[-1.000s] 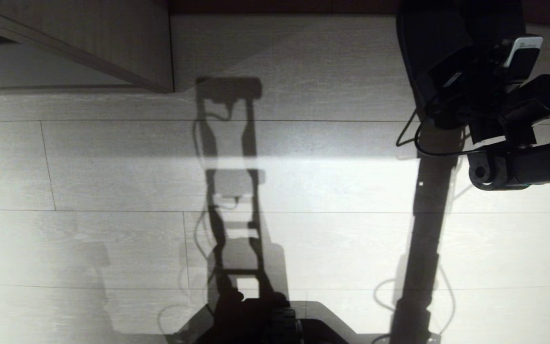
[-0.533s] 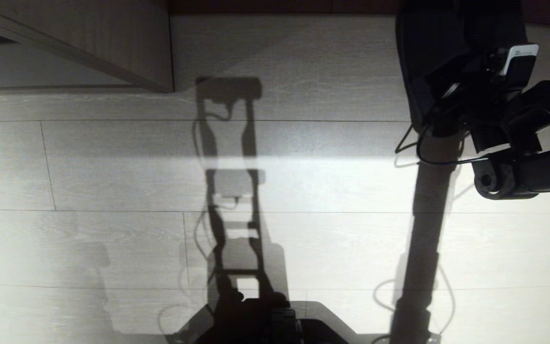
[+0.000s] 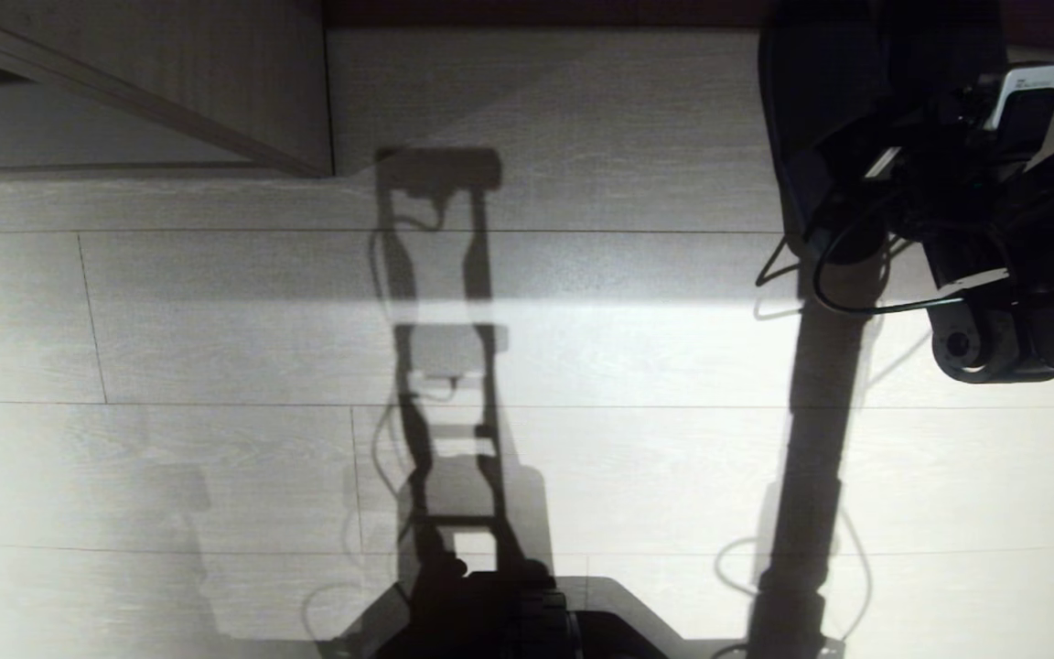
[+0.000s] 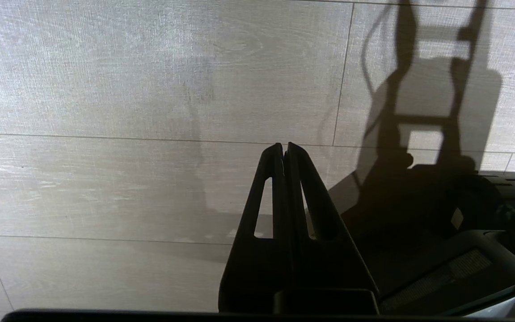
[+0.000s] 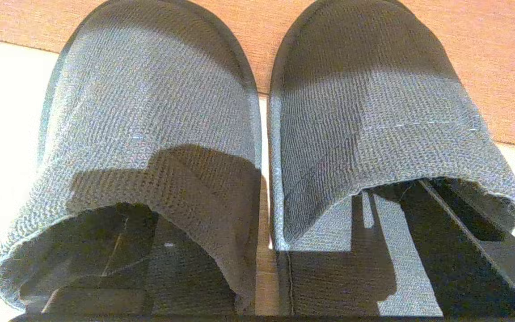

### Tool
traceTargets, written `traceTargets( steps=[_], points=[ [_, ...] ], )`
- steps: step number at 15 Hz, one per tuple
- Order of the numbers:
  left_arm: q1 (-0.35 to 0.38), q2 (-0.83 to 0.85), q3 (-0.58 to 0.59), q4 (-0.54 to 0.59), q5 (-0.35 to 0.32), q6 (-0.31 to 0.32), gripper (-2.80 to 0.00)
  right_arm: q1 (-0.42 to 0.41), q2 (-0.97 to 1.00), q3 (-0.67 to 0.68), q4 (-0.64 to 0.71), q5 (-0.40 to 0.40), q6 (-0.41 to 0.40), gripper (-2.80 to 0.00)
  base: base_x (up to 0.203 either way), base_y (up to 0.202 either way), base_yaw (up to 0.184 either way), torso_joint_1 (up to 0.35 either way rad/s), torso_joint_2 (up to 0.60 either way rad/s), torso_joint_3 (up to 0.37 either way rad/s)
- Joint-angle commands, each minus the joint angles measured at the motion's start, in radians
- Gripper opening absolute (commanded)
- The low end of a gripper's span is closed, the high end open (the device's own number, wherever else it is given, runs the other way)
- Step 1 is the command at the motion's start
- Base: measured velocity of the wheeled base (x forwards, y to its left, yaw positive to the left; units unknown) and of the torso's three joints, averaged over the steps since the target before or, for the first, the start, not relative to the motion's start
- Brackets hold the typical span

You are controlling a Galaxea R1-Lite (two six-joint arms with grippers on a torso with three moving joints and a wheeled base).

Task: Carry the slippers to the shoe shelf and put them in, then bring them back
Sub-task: Place the slippers on the floor

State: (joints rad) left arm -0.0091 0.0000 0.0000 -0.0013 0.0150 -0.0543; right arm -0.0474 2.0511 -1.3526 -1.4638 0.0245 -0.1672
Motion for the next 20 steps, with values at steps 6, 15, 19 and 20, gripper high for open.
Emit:
traceTargets(
  steps=[6, 15, 19, 20],
  points=[
    [0.000, 0.000, 0.000, 0.000, 0.000, -0.001, -2.80, -0.001, -0.051, 0.055, 0.004, 0.010, -0.013, 0.00, 0.000, 0.000, 0.000, 0.000, 0.00, 0.000],
    [0.000, 0.000, 0.000, 0.000, 0.000, -0.001, -2.80, 0.000, -0.188, 0.238, 0.033, 0.039, -0.018, 0.00, 0.000, 0.000, 0.000, 0.000, 0.00, 0.000],
    [0.000, 0.000, 0.000, 0.000, 0.000, -0.001, -2.80, 0.000, -0.244, 0.334, 0.031, 0.054, -0.027, 0.00, 0.000, 0.000, 0.000, 0.000, 0.00, 0.000],
    [0.000, 0.000, 0.000, 0.000, 0.000, -0.001, -2.80, 0.000, -0.263, 0.360, 0.031, 0.057, -0.032, 0.00, 0.000, 0.000, 0.000, 0.000, 0.00, 0.000]
  ],
)
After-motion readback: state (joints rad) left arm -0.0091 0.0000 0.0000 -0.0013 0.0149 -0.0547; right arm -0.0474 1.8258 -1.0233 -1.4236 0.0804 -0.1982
